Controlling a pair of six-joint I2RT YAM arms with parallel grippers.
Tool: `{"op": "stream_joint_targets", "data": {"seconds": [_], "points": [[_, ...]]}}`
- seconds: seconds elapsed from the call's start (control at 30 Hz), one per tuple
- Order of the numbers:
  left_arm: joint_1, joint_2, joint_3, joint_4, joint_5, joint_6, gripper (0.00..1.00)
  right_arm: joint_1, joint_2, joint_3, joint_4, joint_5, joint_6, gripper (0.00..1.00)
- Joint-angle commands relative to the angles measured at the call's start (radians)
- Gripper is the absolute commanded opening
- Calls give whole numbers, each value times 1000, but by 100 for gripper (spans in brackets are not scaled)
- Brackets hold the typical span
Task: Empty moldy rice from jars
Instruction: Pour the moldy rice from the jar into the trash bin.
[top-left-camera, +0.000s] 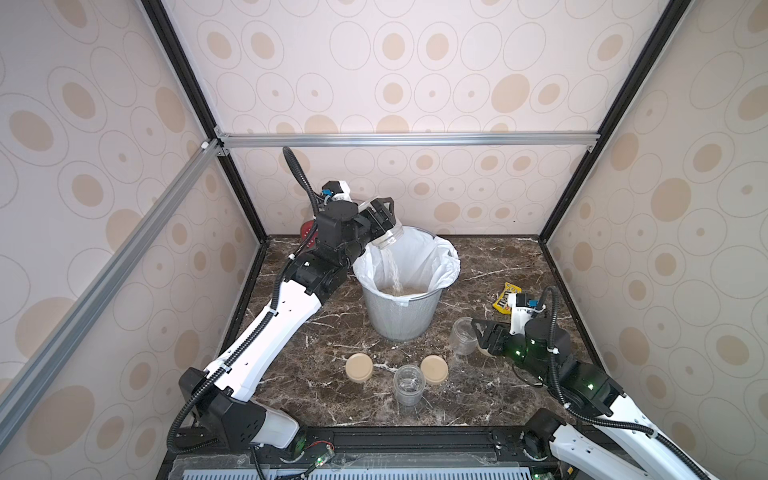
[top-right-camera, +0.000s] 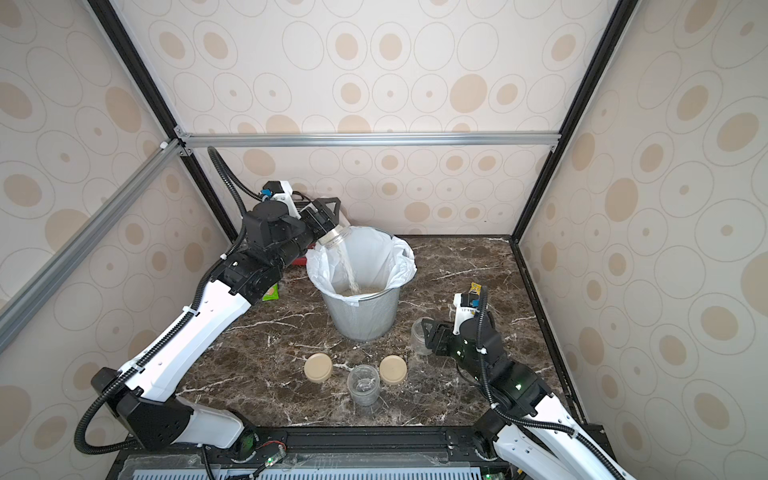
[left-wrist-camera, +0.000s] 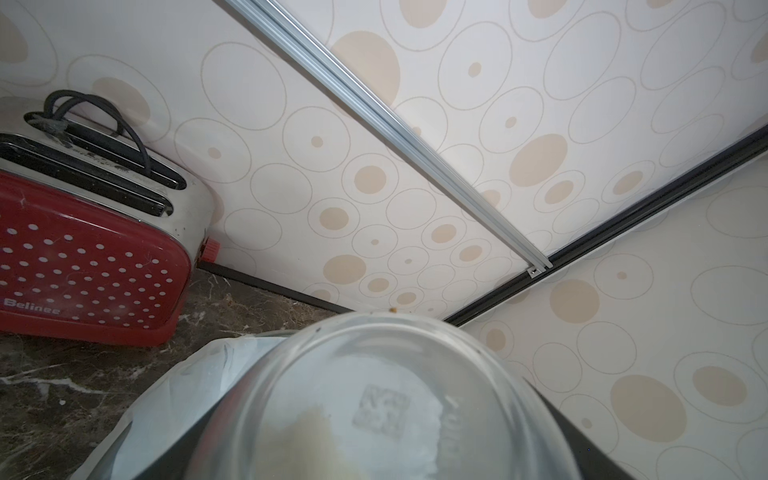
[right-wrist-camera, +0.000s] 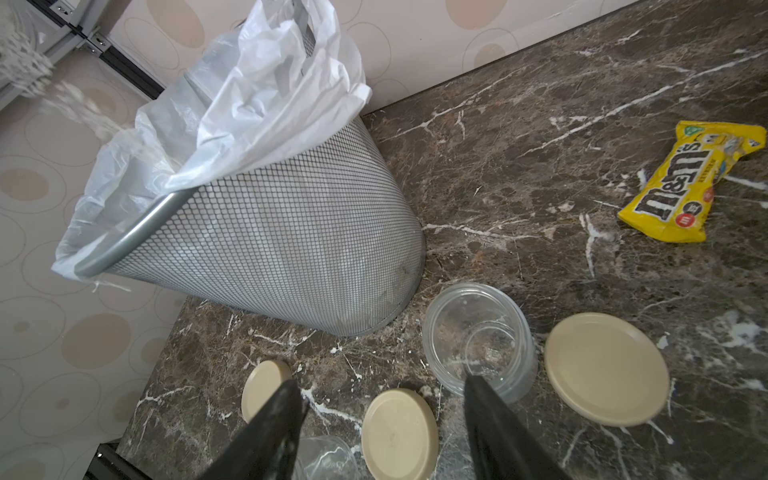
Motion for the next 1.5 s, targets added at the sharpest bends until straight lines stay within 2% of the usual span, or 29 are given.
{"op": "stream_joint_targets", "data": {"seconds": [0.0,0.57,0.8,1.0,1.23,1.47], "points": [[5,-2,68,34,-2,52,49,2,-22,-18,-3,17,38,65],[4,58,172,-31,-22,223,46,8,-55,-27,-32,22,70,65],[-11,90,200,-22,-46,373,46,8,-65,-33,-38,24,78,65],[-15,85,151,46,-87,499,46,9,-36,-6,-50,12,52,65],[-30,93,121,84,-82,635,45,8,36,36,-24,0,38,66],[-41,85,65,128,-62,646,45,8,133,91,1,-42,15,66]]}}
